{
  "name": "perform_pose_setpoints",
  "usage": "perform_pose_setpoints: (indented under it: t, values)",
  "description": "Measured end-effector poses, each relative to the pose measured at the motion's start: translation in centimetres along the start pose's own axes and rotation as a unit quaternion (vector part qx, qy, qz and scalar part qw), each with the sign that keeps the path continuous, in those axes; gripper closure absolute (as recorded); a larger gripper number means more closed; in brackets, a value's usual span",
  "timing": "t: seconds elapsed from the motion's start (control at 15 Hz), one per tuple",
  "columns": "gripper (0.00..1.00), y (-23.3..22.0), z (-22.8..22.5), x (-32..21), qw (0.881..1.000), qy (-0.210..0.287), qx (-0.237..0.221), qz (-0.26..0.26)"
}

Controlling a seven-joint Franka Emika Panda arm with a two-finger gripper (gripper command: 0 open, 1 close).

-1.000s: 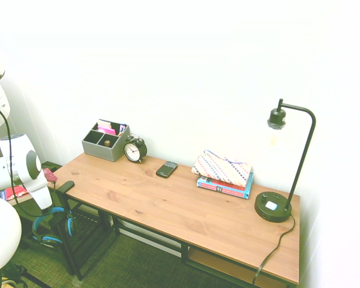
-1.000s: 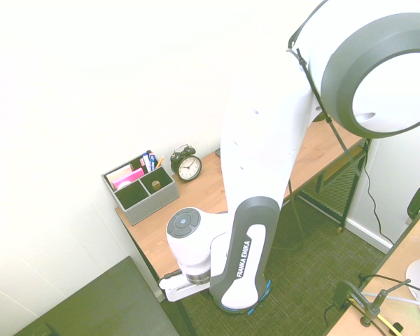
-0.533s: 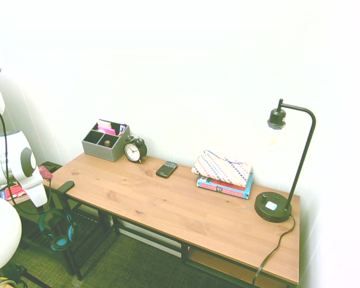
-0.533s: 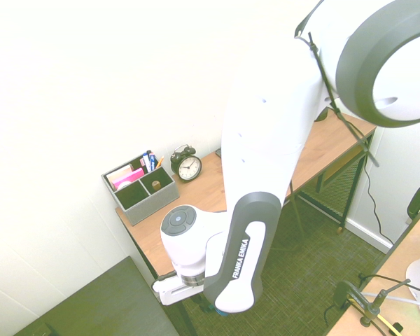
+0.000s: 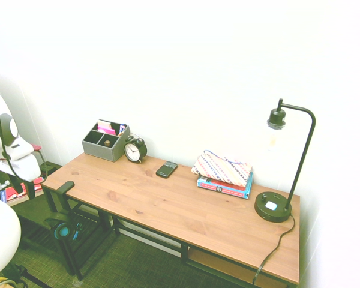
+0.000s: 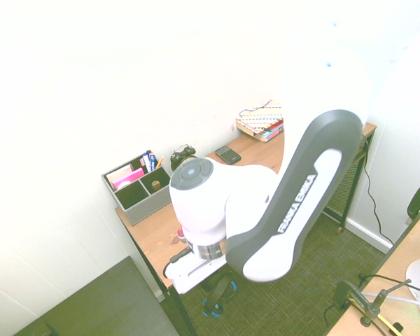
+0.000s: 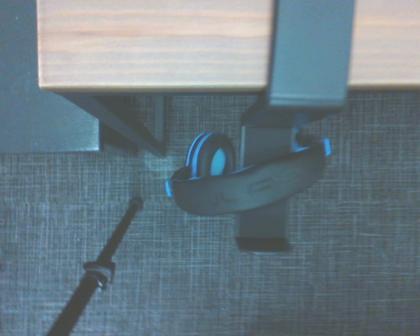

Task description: Hang the headphone

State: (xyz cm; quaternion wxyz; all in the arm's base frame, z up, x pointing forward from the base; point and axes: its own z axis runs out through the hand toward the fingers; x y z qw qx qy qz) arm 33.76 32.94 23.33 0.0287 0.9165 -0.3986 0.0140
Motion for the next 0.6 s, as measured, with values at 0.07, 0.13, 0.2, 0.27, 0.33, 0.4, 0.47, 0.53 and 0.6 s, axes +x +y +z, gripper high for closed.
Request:
perform_pose_setpoints:
  t: [0.07, 0.13, 0.2, 0.27, 0.33, 0.4, 0.47, 0.53, 0.6]
  values:
    - [0.0, 0.6, -2.1, 1.6, 1.0, 0.004, -0.005, -0.01]
    - [0.0, 1.4, -4.0, 3.6, 1.0, 0.006, -0.002, -0.012]
    - [0.0, 2.5, -5.8, 6.2, 1.0, 0.006, 0.006, -0.015]
    - [0.0, 3.6, -7.6, 9.0, 1.0, 0.004, 0.017, -0.021]
    - [0.0, 4.9, -9.4, 11.8, 0.999, 0.002, 0.028, -0.03]
    - [0.0, 6.6, -11.3, 14.7, 0.999, -0.002, 0.034, -0.038]
    - [0.0, 8.7, -13.1, 17.4, 0.998, -0.005, 0.034, -0.043]
    - [0.0, 11.0, -14.6, 20.0, 0.998, -0.004, 0.033, -0.044]
    - [0.0, 13.6, -15.7, 22.1, 0.999, -0.002, 0.034, -0.043]
